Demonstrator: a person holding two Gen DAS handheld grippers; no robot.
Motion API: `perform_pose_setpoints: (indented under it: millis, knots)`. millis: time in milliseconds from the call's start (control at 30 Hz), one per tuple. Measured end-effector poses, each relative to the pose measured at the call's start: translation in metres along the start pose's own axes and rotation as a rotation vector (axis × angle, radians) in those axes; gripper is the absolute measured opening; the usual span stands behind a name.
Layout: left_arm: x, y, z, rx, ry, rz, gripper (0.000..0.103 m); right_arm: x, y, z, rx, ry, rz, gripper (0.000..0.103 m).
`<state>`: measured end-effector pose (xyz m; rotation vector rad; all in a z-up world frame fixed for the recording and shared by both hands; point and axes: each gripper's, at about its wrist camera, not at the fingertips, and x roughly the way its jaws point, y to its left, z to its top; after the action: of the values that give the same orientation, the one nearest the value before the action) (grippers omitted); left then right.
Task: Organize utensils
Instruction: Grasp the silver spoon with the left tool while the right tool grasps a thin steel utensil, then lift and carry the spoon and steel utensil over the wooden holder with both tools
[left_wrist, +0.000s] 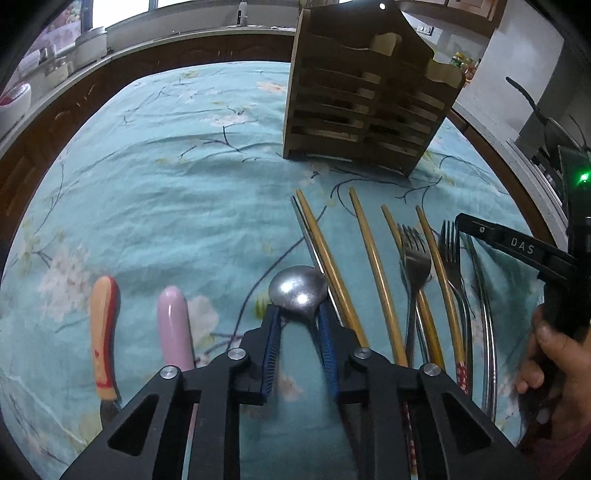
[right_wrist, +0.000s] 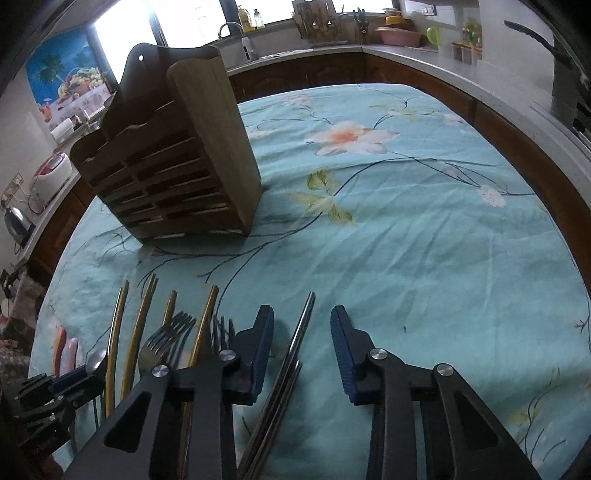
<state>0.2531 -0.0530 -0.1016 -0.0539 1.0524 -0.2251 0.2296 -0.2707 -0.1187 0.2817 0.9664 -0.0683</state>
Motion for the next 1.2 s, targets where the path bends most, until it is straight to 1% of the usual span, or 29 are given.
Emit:
perform_pose_setpoints:
  millis: [67,233,267,300,433,567,733,1000,1200]
  knots:
    - [0.001,0.001,0.0,0.001,-0.001,-0.001,0.005,0.003,0.001,0.004,-0.012,0.005,-0.012,0.027]
    - [0.004,0.007,0.003,-0.013,0.001,-0.019,0.005,0.008,0.011,0.003,-0.095,-0.002,-0.092,0.016]
    - [0.003,0.008,0.003,-0.018,-0.001,-0.024,0.004,0.008,0.012,0.003,-0.1,-0.005,-0.095,0.011]
    - [0.002,0.01,0.004,-0.025,-0.003,-0.032,0.004,0.007,0.01,0.002,-0.094,-0.006,-0.084,0.009]
    - [-0.011,0.019,0.006,-0.051,-0.029,-0.063,0.004,0.0,0.004,0.004,-0.039,-0.01,-0.009,0.007]
    - [-0.033,0.027,0.007,-0.071,-0.071,-0.086,0.003,-0.023,0.009,0.006,-0.02,-0.051,0.054,0.006]
    - [-0.06,0.034,0.008,-0.085,-0.126,-0.108,0.003,-0.053,0.021,0.014,-0.015,-0.109,0.108,0.005]
    - [-0.104,0.04,-0.001,-0.087,-0.215,-0.134,0.001,-0.1,0.031,0.023,-0.005,-0.21,0.162,0.004]
    - [-0.128,0.042,-0.007,-0.087,-0.257,-0.147,0.001,-0.128,0.036,0.027,-0.017,-0.272,0.174,0.003]
